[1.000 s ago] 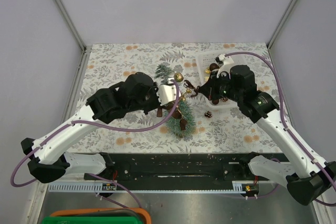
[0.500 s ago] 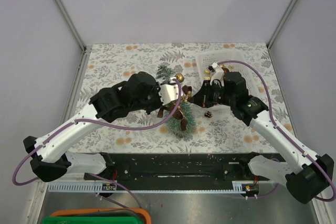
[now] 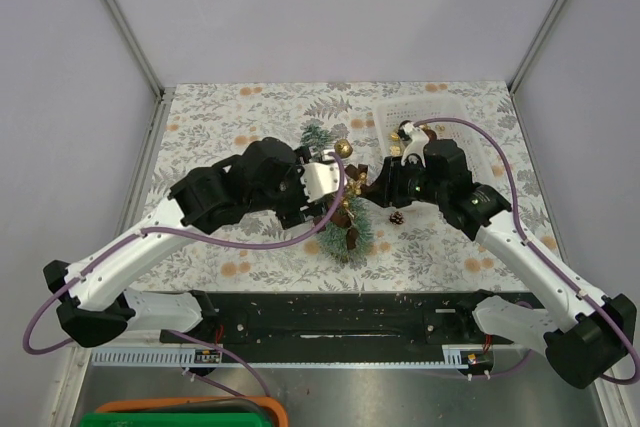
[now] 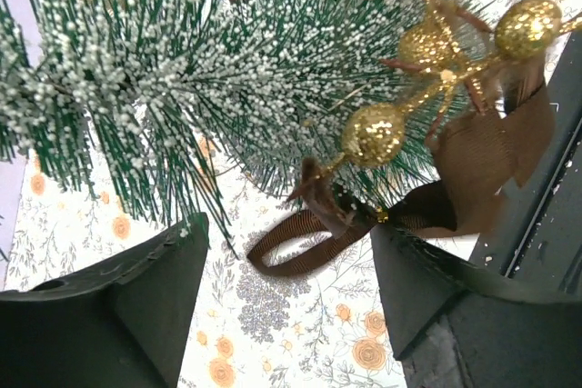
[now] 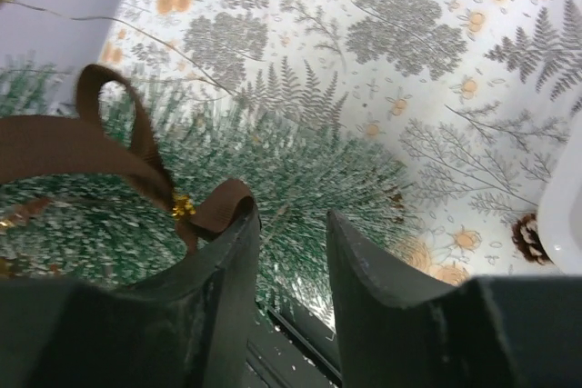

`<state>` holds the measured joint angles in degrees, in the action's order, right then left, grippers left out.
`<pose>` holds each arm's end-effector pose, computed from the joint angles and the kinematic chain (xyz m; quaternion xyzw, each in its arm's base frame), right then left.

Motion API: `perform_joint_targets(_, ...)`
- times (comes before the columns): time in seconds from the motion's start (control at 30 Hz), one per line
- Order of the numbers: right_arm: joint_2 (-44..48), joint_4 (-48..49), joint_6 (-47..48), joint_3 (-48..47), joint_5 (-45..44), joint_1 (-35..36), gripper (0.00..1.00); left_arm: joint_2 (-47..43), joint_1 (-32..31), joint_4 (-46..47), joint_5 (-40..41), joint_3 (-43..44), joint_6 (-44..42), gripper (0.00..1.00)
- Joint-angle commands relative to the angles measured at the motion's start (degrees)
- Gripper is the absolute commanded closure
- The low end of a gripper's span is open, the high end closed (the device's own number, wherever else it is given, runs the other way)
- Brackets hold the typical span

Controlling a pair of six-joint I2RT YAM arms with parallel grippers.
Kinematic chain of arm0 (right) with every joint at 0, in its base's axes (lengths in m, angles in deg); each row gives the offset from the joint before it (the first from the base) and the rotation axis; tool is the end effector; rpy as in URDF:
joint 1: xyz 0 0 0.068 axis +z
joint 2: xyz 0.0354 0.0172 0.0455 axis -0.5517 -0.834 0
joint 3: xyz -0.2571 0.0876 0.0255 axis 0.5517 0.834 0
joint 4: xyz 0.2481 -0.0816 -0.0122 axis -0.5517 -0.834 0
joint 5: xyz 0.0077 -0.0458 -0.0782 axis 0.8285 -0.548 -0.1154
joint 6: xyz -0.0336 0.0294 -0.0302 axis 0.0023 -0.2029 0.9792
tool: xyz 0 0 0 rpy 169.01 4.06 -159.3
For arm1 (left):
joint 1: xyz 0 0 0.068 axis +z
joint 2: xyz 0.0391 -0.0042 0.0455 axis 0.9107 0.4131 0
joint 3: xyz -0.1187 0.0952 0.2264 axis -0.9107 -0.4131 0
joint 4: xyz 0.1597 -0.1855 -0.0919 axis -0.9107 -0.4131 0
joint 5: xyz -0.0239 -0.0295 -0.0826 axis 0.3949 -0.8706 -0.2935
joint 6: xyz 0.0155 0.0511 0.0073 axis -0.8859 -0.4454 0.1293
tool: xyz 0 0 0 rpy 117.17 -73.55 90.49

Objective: Decorate the small christmas tree

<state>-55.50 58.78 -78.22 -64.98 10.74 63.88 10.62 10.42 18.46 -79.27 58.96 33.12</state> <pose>0.1984 0.1307 0.3230 -0.1445 0.8378 0.3627 0.3817 0.1366 -0.1932 0.4047 0.5755 0.7011 -0.0871 0.4119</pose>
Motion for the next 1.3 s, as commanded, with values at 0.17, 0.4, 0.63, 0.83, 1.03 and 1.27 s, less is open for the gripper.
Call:
perform_joint_targets(0.17, 3.1, -4.9, 3.3, -3.9, -8.4, 0.5, 0.45, -5.3, 1.7, -1.9, 0.4, 2.2, -1.2, 0.12)
perform_joint_targets(0.4, 5.1, -10.8, 4.3, -7.6, -13.9, 0.5, 0.33, -8.0, 2.6, -5.3, -0.9, 3.3, -3.1, 0.01)
perform_joint_targets(0.63, 6.5, -15.2, 4.4, -9.8, -18.7, 0.5, 0.24, -8.8, 3.2, -6.5, -0.9, 3.5, -3.8, 0.01)
perform_joint_targets(0.83, 7.2, -18.6, 4.9, -12.8, -23.9, 0.4, 0.21, -8.8, 4.6, -8.6, -1.9, 5.4, -3.9, 0.01)
perform_joint_targets(1.03, 7.1, -21.2, 5.1, -16.8, -31.0, -0.4, 0.18, -8.5, 10.4, -9.3, -6.7, 8.7, -3.7, 0.01)
perform_joint_targets(1.27, 1.9, -19.8, 3.3, -21.0, -26.4, -14.1, 0.18, -4.5, 29.7, -10.4, -20.7, 15.5, -4.1, 0.01)
